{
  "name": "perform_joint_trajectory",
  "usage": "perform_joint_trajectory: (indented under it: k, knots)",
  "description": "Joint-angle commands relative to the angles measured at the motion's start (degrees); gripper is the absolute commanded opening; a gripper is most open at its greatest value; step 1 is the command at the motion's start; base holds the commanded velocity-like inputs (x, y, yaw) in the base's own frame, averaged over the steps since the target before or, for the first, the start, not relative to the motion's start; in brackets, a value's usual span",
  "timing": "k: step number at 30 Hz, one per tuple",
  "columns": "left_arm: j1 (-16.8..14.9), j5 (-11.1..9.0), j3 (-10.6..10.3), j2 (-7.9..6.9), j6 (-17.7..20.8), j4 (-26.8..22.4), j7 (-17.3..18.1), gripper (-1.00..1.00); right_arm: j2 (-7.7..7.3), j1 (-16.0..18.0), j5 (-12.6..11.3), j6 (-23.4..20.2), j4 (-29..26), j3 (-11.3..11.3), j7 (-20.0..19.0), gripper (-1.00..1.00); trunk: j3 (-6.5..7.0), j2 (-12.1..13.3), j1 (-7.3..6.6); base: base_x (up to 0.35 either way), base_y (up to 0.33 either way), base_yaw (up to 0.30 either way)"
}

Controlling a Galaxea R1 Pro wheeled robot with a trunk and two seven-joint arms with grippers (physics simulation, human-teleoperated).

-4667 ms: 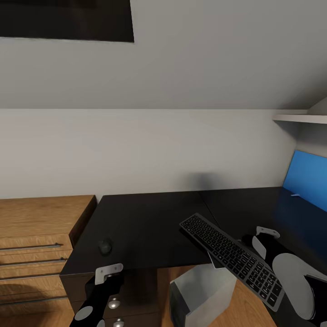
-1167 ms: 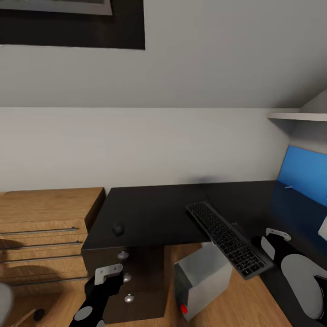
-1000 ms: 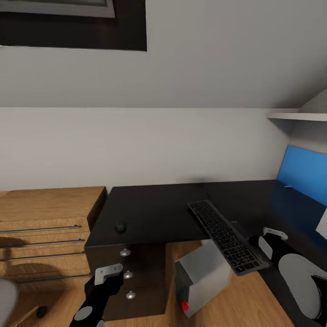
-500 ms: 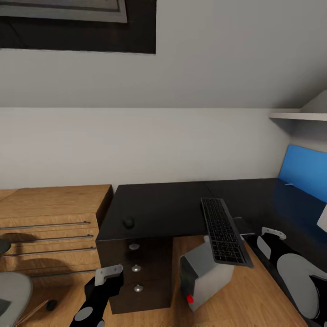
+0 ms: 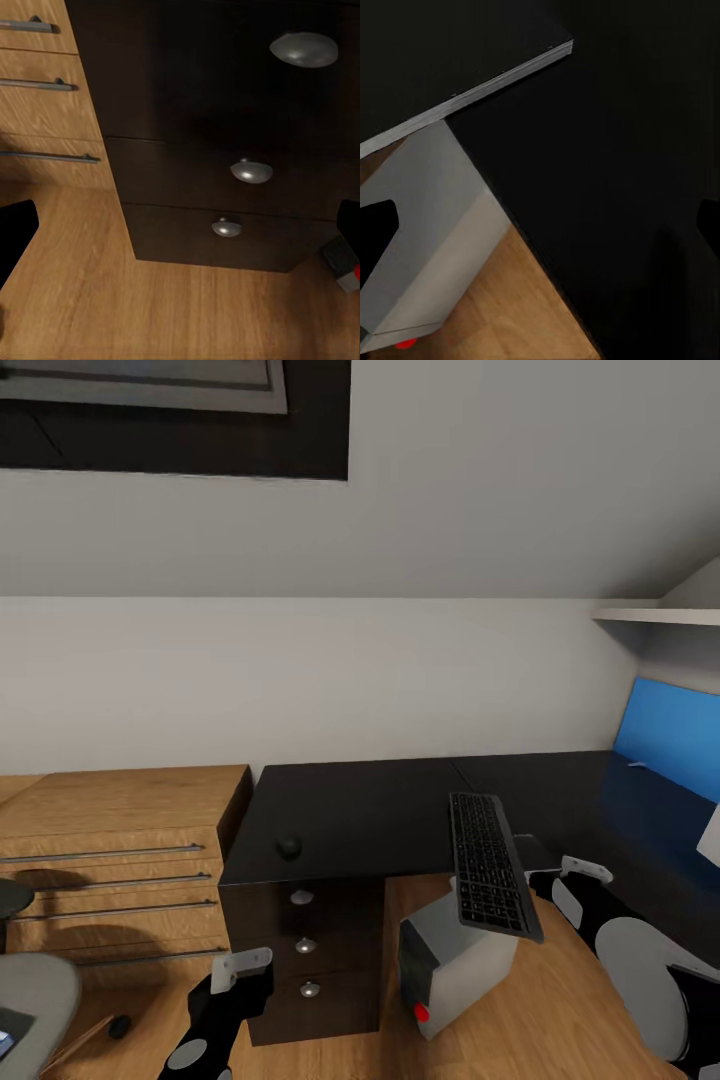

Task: In the bedroom, organize the workspace by keeping the computer under the desk, ensuring the monitor is on the desk, placing the keyboard on the desk next to the monitor, placing the mouse on the desk next to the keyboard, moving the folder from the swivel chair onto the desk next to the mouse, stacking the notebook on top of the folder with the pen on top of the notebook, and positioning the swivel chair next to the desk.

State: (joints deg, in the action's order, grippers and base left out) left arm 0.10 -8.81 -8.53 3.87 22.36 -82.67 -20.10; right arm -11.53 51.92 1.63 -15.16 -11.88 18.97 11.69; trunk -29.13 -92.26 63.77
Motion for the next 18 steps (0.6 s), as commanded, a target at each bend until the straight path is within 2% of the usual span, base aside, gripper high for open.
perform_joint_trajectory:
  k: [1, 7, 10, 11, 15, 18]
  knots:
    - [0.0, -0.6, -0.1, -0.01, 0.1, -0.1, -0.5, 1.0, 0.39, 0.0, 0.2, 0.3, -0.2, 0.2, 0.1, 1.0, -0.05, 0.0, 0.0, 0.0, 0.0, 0.0]
    - [0.0, -0.6, -0.2, 0.01, 0.1, 0.0, -0.5, 1.0, 1.0, 0.0, 0.0, 2.7, -1.9, 0.3, 0.1, 1.0, -0.05, 0.0, 0.0, 0.0, 0.0, 0.0]
    - [0.0, -0.6, -0.7, 0.01, 0.1, 0.0, -0.5, 1.0, 1.05, -0.4, -3.3, 2.8, -7.3, 0.3, 0.1, 1.0, -0.05, 0.0, 0.0, 0.0, 0.0, 0.0]
    - [0.0, -0.6, -0.8, 0.0, 0.1, 0.0, -0.5, 1.0, 1.06, -2.3, -6.8, 2.6, -12.2, 0.3, 0.1, 1.0, -0.05, 0.0, 0.0, 0.0, 0.0, 0.0]
    - [0.0, -0.6, -0.9, 0.0, 0.1, 0.0, -0.5, 1.0, 1.15, -6.3, -8.8, 2.4, -18.6, 0.3, 0.1, 1.0, -0.05, 0.0, 0.0, 0.0, 0.0, 0.0]
    - [0.0, -0.6, -0.9, 0.0, 0.1, -0.1, -0.5, 1.0, 2.25, -10.8, -9.4, 0.8, -26.1, 0.3, 0.1, 1.0, -0.05, 0.0, 0.0, 0.0, 0.0, 0.0]
